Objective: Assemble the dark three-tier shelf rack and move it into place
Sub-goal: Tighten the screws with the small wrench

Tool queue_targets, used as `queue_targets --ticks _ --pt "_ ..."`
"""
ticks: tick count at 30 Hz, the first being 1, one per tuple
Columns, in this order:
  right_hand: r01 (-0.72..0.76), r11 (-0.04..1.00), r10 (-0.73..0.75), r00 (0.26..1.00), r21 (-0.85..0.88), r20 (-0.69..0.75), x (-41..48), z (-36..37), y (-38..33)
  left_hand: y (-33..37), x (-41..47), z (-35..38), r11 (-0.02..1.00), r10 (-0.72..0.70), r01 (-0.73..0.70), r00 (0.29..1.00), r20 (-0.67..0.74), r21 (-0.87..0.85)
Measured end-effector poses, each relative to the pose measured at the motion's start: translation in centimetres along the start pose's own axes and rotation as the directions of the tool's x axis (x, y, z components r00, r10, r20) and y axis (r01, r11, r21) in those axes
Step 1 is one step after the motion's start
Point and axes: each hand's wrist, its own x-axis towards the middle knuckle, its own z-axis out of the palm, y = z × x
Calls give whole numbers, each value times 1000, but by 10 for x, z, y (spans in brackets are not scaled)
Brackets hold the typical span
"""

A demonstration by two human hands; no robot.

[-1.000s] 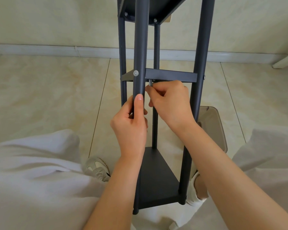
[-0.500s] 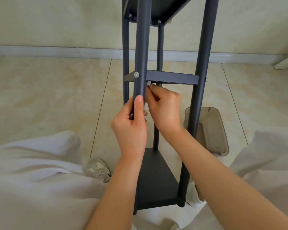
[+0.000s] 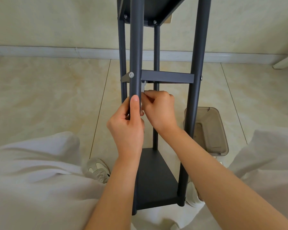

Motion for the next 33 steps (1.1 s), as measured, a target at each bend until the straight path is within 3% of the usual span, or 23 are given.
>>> queue_targets --ticks 5,16,27,33 --pt "-117 993 118 991 -7 59 -8 -17 -8 0 -2 1 1000 -11 11 1000 0 2" --pt "-53 998 53 999 -18 11 -6 -37 -28 0 -4 1 1000 -2 2 1000 4 21" --pt "25 981 -21 1000 -193 20 4 -35 -28 2 -5 1 1000 -7 7 1000 15 7" --pt "41 988 -41 999 -149 4 4 -25 -23 3 -4 0 1000 7 -7 1000 10 2"
